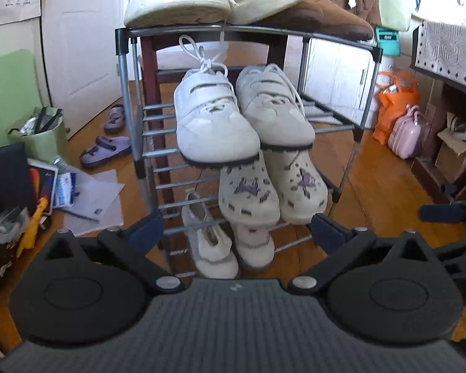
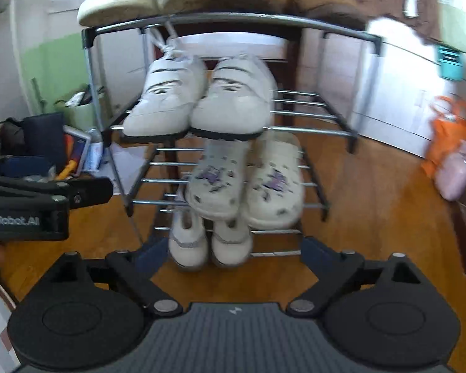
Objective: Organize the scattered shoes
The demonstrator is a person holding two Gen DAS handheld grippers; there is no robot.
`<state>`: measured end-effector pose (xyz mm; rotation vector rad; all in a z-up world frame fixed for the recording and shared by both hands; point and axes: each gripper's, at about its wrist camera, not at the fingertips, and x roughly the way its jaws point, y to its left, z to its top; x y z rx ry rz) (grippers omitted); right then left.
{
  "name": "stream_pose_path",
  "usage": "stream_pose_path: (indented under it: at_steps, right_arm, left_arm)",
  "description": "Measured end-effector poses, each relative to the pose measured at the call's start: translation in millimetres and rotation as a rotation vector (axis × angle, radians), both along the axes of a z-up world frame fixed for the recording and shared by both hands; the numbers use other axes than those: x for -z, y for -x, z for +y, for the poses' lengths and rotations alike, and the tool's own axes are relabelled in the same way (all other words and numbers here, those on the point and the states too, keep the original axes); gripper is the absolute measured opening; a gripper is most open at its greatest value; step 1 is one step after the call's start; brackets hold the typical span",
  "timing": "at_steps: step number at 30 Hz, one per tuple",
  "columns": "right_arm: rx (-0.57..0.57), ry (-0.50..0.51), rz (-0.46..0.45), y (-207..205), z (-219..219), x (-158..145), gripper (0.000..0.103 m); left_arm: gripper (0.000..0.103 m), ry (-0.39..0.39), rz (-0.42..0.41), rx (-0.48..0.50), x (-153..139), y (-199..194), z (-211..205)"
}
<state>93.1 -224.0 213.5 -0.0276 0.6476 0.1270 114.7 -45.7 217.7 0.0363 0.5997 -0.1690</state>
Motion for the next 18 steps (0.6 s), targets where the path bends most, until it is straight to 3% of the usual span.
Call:
stream_pose_path:
  at_steps: [3, 8, 13, 18]
  right_arm:
    - [-0.012, 0.013, -0.085, 26.2, 9.7, -2.6, 0.1]
    - [-0.003, 0.064, -0.077, 41.9, 28.9, -6.2, 0.102]
    - [0.029, 0.166, -0.125, 52.4, 39.7, -17.6, 0.102]
    - [0.062, 0.149, -0.109, 54.9, 32.7, -20.3, 0.102]
  left_arm:
    - [0.103, -0.021, 0.019, -0.038, -4.7, 12.7, 1.2]
    - [0.103, -0.079, -0.04, -0.096, -18.0, 43.1, 8.3]
    - [0.103, -0.052, -0.055, -0.1, -26.2, 56.8, 14.4]
    - [0.103, -0.046, -0.065, -0.11, -30.5, 62.5, 14.9]
